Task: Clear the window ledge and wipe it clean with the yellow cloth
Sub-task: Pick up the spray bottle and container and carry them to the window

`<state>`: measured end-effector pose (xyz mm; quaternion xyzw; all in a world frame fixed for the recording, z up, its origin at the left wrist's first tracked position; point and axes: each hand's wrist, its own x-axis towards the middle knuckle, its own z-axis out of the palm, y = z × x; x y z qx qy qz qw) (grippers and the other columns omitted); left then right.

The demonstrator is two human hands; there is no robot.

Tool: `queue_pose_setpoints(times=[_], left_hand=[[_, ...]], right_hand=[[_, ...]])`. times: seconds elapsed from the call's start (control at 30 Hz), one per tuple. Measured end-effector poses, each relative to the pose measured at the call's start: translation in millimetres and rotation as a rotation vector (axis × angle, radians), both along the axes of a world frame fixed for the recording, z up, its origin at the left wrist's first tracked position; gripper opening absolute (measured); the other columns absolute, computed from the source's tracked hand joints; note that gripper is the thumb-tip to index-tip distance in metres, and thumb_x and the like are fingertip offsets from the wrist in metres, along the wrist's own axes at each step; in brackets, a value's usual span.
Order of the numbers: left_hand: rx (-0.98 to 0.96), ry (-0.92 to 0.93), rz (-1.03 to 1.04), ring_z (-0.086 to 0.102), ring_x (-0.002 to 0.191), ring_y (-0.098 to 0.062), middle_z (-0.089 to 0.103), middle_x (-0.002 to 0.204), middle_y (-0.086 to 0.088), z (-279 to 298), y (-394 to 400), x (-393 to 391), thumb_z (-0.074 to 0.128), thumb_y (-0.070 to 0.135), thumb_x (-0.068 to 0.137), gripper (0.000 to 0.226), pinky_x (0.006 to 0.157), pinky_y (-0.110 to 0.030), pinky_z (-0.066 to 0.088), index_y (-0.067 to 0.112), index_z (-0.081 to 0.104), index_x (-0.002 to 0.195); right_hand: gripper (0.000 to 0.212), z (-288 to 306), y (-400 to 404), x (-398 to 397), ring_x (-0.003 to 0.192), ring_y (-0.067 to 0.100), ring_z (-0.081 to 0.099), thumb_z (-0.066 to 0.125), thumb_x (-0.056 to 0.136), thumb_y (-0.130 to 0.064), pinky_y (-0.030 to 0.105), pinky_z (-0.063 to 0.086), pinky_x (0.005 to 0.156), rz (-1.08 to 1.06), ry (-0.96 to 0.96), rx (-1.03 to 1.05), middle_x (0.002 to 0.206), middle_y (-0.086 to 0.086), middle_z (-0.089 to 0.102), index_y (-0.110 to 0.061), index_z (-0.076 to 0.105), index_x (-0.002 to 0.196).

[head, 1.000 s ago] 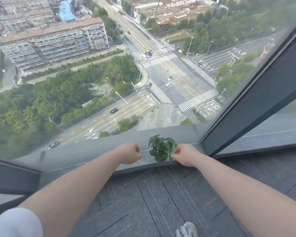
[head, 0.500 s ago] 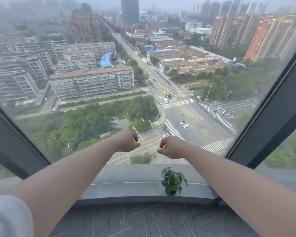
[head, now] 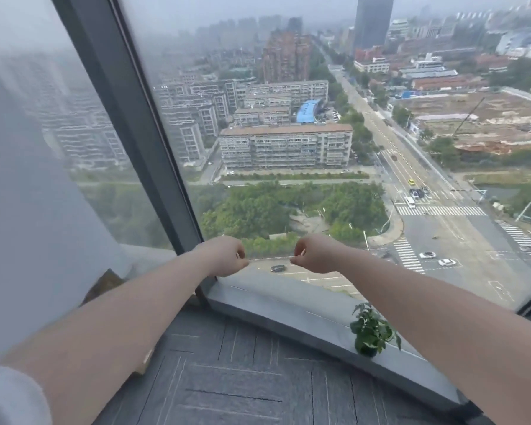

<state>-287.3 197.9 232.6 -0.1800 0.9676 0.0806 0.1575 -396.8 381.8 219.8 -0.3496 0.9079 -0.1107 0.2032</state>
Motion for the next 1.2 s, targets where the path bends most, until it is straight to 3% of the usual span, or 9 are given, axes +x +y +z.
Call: queue_pose_setpoints(times=[0.23, 0.4, 0.53, 0.63, 0.8, 1.03, 1.2], left_hand=[[-0.025, 0.059, 0.271, 0.058, 0.108, -0.019, 0.064, 0.117, 0.002, 30, -53, 135, 0.052, 0.043, 0.092, 0.032, 0.096, -0.036, 0.048, 0.021, 0.064, 0.112], [-0.051, 0.089, 0.496, 0.057, 0.109, -0.018, 0.062, 0.119, 0.004, 41, -84, 273, 0.052, 0.042, 0.091, 0.028, 0.095, -0.032, 0.047, 0.026, 0.063, 0.11], [-0.063, 0.062, 0.66, 0.055, 0.11, -0.017, 0.06, 0.122, 0.005, 48, -102, 410, 0.048, 0.047, 0.091, 0.033, 0.094, -0.036, 0.048, 0.027, 0.06, 0.115], [-0.079, 0.071, 0.763, 0.055, 0.112, -0.016, 0.059, 0.124, 0.007, 52, -108, 514, 0.046, 0.046, 0.093, 0.036, 0.091, -0.032, 0.047, 0.025, 0.059, 0.12], [-0.052, 0.132, 0.958, 0.057, 0.104, -0.016, 0.063, 0.116, 0.005, 41, -103, 689, 0.05, 0.04, 0.093, 0.03, 0.087, -0.029, 0.048, 0.021, 0.063, 0.113], [-0.035, 0.139, 1.256, 0.057, 0.108, -0.018, 0.062, 0.119, 0.004, 14, -75, 904, 0.049, 0.045, 0.093, 0.031, 0.091, -0.032, 0.048, 0.025, 0.063, 0.113], [-0.016, 0.189, 1.46, 0.058, 0.106, -0.017, 0.064, 0.117, 0.006, -14, -48, 1024, 0.05, 0.043, 0.093, 0.031, 0.089, -0.031, 0.049, 0.022, 0.065, 0.112]], right_hand=[[0.037, 28, -89, 86, 0.103, 0.028, 0.062, 0.055, 0.092, -0.039, 0.035, 0.053, 0.088, 0.239, 0.007, -0.051, 0.113, 0.008, 0.067, -0.01, 0.067, 0.111], [0.039, 41, -157, 191, 0.107, 0.026, 0.06, 0.053, 0.095, -0.038, 0.034, 0.05, 0.087, 0.448, 0.027, -0.049, 0.118, 0.006, 0.064, -0.009, 0.063, 0.118], [0.037, 55, -204, 305, 0.111, 0.025, 0.058, 0.051, 0.096, -0.037, 0.031, 0.049, 0.088, 0.617, 0.07, -0.038, 0.123, 0.005, 0.061, -0.013, 0.061, 0.122], [0.039, 66, -234, 404, 0.113, 0.025, 0.057, 0.05, 0.096, -0.038, 0.037, 0.049, 0.095, 0.735, 0.125, -0.048, 0.125, 0.005, 0.059, -0.014, 0.06, 0.124], [0.049, 66, -275, 583, 0.119, 0.028, 0.052, 0.035, 0.101, -0.044, 0.038, 0.045, 0.099, 0.991, 0.192, 0.029, 0.131, 0.007, 0.056, -0.008, 0.056, 0.128], [0.037, 46, -294, 806, 0.108, 0.028, 0.06, 0.049, 0.095, -0.039, 0.036, 0.049, 0.09, 1.254, 0.103, 0.032, 0.116, 0.01, 0.065, -0.011, 0.065, 0.115], [0.043, 22, -308, 935, 0.123, 0.028, 0.052, 0.04, 0.099, -0.042, 0.037, 0.045, 0.099, 1.52, 0.228, 0.129, 0.133, 0.005, 0.057, -0.016, 0.059, 0.128]])
